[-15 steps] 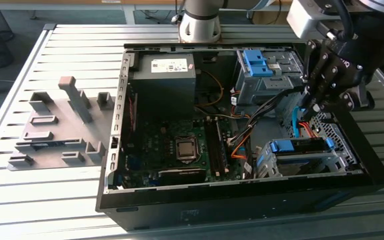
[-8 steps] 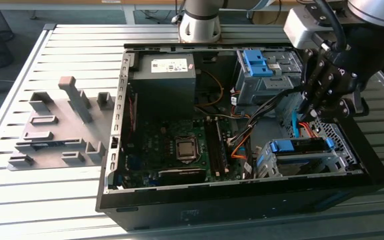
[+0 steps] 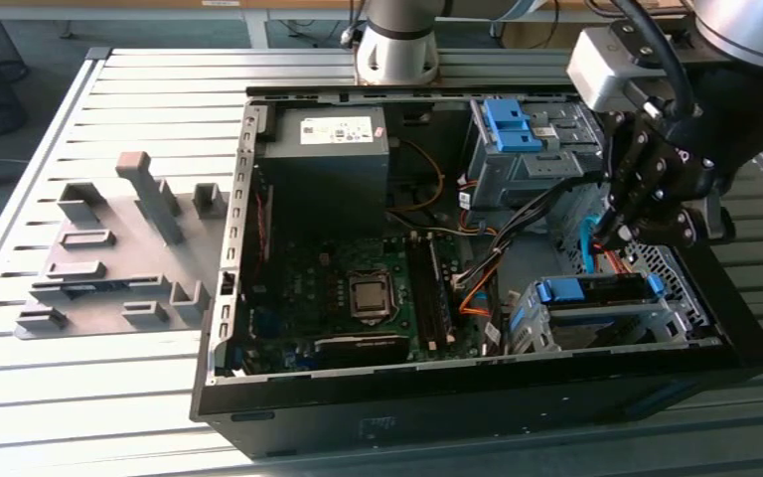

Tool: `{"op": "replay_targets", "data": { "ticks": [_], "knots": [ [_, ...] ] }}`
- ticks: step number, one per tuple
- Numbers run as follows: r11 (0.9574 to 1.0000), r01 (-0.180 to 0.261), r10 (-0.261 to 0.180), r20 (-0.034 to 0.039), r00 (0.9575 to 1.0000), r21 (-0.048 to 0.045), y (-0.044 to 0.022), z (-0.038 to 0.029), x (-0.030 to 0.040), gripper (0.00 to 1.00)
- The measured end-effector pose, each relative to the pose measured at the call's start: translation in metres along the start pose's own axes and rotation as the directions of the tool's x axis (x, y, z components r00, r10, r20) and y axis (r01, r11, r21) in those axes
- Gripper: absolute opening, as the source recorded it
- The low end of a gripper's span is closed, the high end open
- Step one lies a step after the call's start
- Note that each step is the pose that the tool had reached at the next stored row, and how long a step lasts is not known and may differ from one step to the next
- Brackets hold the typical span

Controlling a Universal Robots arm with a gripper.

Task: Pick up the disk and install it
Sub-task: 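Insert the second disk wire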

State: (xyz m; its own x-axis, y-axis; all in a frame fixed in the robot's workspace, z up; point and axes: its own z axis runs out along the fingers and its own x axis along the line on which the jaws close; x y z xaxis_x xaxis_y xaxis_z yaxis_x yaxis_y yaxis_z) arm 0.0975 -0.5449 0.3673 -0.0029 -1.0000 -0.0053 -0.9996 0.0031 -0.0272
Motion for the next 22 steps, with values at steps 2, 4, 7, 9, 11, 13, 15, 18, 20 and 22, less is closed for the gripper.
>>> {"op": "replay_targets", "data": {
  "ticks": [2,4,7,9,11,13,15,18,20,22],
  "knots": [
    [1.0000,0.000,0.000,0.0002,1.0000,0.0000,0.0000,0.0009,0.0053,0.16],
    [1.0000,-0.001,0.001,0.0000,1.0000,0.0000,0.0000,0.0018,0.0098,0.16],
    [0.9998,-0.001,0.001,0.0029,1.0000,-0.0202,-0.0015,0.0027,0.0113,0.16],
    [0.9989,-0.001,0.002,0.0044,1.0000,-0.0479,-0.0043,0.0035,0.0113,0.16],
    [0.9981,-0.001,0.002,0.0059,1.0000,-0.0615,-0.0084,0.0056,0.0114,0.16],
    [0.9981,-0.002,0.002,0.0079,1.0000,-0.0615,-0.0106,0.0085,0.0117,0.16],
    [0.9981,-0.005,0.005,0.0088,0.9999,-0.0616,-0.0113,0.0122,0.0118,0.16],
    [0.9980,-0.017,0.018,0.0085,0.9998,-0.0615,-0.0119,0.0177,0.0122,0.16],
    [0.9979,-0.023,0.023,0.0084,0.9997,-0.0615,-0.0121,0.0212,0.0129,0.16],
    [0.9978,-0.026,0.026,0.0083,0.9996,-0.0615,-0.0122,0.0236,0.0138,0.16]
  ]
}}
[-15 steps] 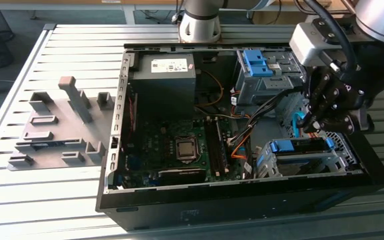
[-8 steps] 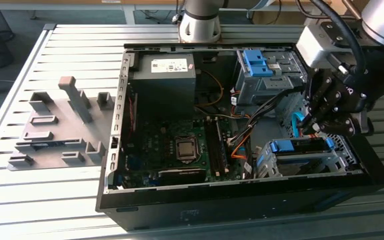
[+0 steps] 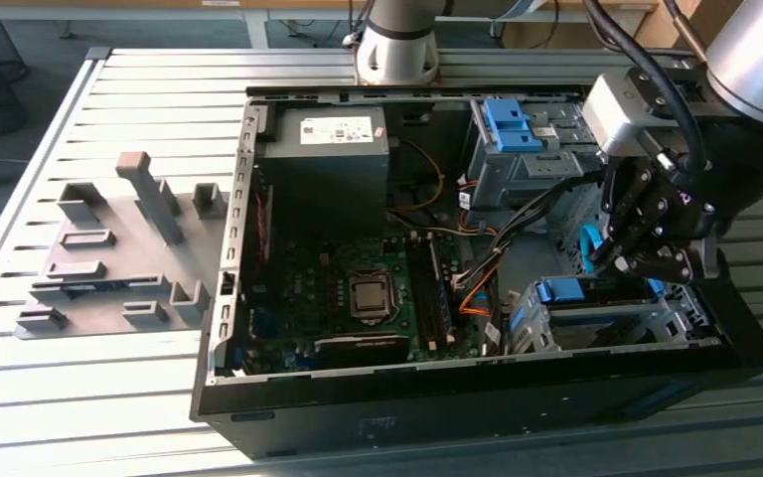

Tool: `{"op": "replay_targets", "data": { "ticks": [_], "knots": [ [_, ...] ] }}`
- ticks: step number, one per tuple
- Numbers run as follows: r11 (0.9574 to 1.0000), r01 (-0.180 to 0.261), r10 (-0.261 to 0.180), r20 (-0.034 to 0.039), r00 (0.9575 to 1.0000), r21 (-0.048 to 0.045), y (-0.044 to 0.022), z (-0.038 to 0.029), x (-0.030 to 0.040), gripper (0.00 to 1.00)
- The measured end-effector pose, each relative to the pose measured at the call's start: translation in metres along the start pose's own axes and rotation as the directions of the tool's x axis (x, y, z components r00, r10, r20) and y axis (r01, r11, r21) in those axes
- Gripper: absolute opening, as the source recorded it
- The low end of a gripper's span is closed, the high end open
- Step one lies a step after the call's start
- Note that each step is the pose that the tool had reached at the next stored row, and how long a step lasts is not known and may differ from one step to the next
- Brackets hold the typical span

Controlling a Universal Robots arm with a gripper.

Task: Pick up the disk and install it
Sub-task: 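Insert the second disk wire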

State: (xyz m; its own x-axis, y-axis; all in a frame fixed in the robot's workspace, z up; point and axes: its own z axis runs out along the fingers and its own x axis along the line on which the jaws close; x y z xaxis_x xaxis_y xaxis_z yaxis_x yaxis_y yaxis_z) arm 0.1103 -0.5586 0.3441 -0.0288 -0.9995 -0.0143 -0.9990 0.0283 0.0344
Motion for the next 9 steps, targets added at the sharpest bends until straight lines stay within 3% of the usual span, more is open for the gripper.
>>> {"op": "replay_targets", "data": {
  "ticks": [9],
  "knots": [
    [1.0000,-0.002,0.002,0.0006,1.0000,-0.0009,-0.0022,0.0030,0.0002,0.16]
  ]
}}
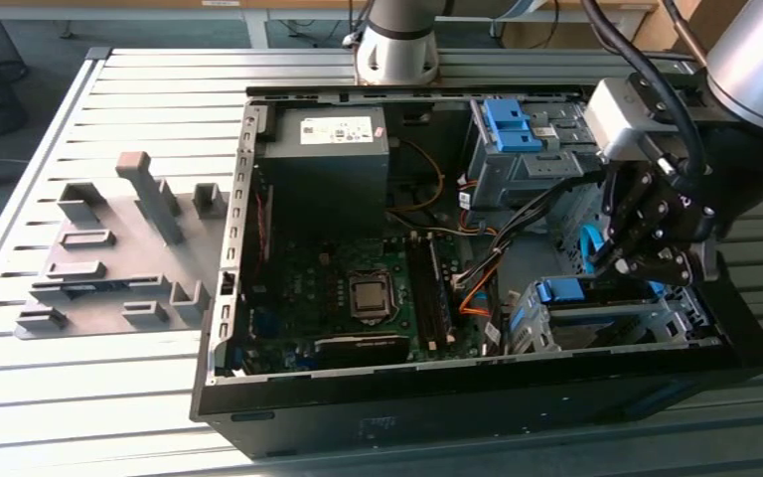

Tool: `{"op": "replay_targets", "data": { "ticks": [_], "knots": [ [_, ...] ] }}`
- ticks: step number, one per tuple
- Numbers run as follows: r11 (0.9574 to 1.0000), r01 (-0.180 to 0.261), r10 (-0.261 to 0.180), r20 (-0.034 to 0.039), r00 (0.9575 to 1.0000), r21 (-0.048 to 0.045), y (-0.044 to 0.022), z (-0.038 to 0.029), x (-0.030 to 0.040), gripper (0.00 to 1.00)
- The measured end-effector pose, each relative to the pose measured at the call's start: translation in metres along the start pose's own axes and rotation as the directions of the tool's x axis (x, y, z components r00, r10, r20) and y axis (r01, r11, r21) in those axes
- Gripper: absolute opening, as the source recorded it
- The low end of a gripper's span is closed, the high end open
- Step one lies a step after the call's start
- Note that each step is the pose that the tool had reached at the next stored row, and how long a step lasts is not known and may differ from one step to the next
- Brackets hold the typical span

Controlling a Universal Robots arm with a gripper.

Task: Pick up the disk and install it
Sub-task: 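Insert the second disk wire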

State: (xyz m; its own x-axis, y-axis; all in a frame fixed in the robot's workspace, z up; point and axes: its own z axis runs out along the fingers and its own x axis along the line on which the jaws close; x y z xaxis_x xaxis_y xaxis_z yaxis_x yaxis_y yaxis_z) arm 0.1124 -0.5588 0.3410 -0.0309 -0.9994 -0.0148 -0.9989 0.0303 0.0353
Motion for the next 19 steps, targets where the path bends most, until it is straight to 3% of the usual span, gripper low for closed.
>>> {"op": "replay_targets", "data": {
  "ticks": [7,19],
  "knots": [
    [1.0000,-0.002,0.002,0.0011,1.0000,-0.0012,-0.0008,0.0042,0.0001,0.16],
    [1.0000,-0.002,0.002,0.0015,1.0000,-0.0015,-0.0028,0.0053,0.0001,0.16]
  ]
}}
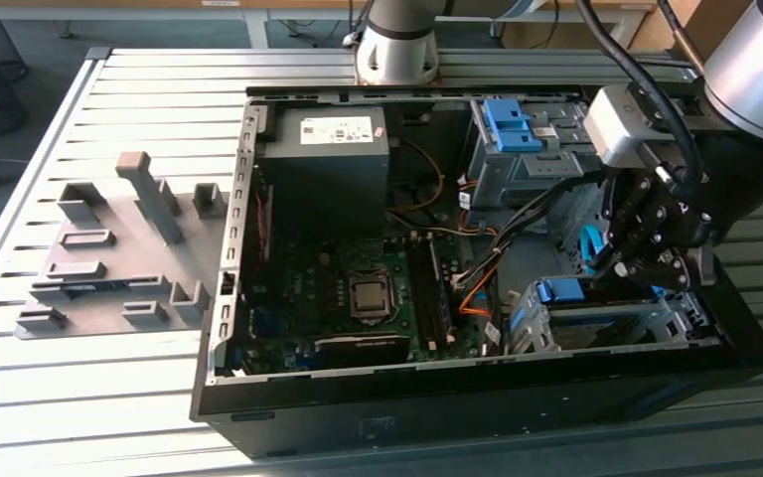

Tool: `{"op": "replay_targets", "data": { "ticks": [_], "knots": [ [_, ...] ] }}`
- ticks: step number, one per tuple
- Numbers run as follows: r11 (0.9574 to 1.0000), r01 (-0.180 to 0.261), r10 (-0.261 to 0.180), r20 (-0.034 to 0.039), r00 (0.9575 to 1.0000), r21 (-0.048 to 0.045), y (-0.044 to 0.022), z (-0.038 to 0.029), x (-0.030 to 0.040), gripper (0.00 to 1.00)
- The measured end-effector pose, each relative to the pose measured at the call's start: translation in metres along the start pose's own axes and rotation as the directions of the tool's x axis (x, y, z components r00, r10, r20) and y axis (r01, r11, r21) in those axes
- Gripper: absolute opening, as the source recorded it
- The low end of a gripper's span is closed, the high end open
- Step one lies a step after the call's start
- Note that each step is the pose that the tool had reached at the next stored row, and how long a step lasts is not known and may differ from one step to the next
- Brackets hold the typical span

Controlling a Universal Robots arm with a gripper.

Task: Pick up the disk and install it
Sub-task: 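Insert the second disk wire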

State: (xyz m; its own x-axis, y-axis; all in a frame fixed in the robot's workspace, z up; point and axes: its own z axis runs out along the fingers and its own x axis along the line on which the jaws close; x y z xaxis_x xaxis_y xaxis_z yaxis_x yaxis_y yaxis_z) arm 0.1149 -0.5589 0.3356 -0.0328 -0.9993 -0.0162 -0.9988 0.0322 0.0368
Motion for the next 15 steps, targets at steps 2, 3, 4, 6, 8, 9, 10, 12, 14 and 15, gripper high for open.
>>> {"op": "replay_targets", "data": {
  "ticks": [2,3,4,6,8,9,10,12,14,15],
  "knots": [
    [1.0000,-0.002,0.002,0.0001,1.0000,0.0000,-0.0001,0.0001,0.0002,0.16],
    [1.0000,-0.004,0.004,0.0001,1.0000,0.0000,-0.0001,0.0003,0.0007,0.16],
    [1.0000,-0.005,0.005,0.0001,1.0000,0.0000,-0.0002,0.0004,0.0010,0.16],
    [1.0000,-0.005,0.005,0.0000,1.0000,0.0000,-0.0002,0.0005,0.0010,0.16],
    [1.0000,-0.006,0.006,0.0001,1.0000,0.0000,-0.0002,0.0007,0.0011,0.16],
    [1.0000,-0.006,0.006,0.0003,1.0000,0.0000,-0.0002,0.0009,0.0011,0.16],
    [1.0000,-0.007,0.007,0.0006,1.0000,0.0000,-0.0002,0.0012,0.0011,0.16],
    [1.0000,-0.007,0.007,0.0008,1.0000,0.0000,-0.0002,0.0016,0.0011,0.16],
    [1.0000,-0.007,0.007,0.0012,1.0000,0.0000,-0.0002,0.0021,0.0011,0.16],
    [1.0000,-0.007,0.007,0.0014,1.0000,0.0000,-0.0003,0.0024,0.0012,0.16]
  ]
}}
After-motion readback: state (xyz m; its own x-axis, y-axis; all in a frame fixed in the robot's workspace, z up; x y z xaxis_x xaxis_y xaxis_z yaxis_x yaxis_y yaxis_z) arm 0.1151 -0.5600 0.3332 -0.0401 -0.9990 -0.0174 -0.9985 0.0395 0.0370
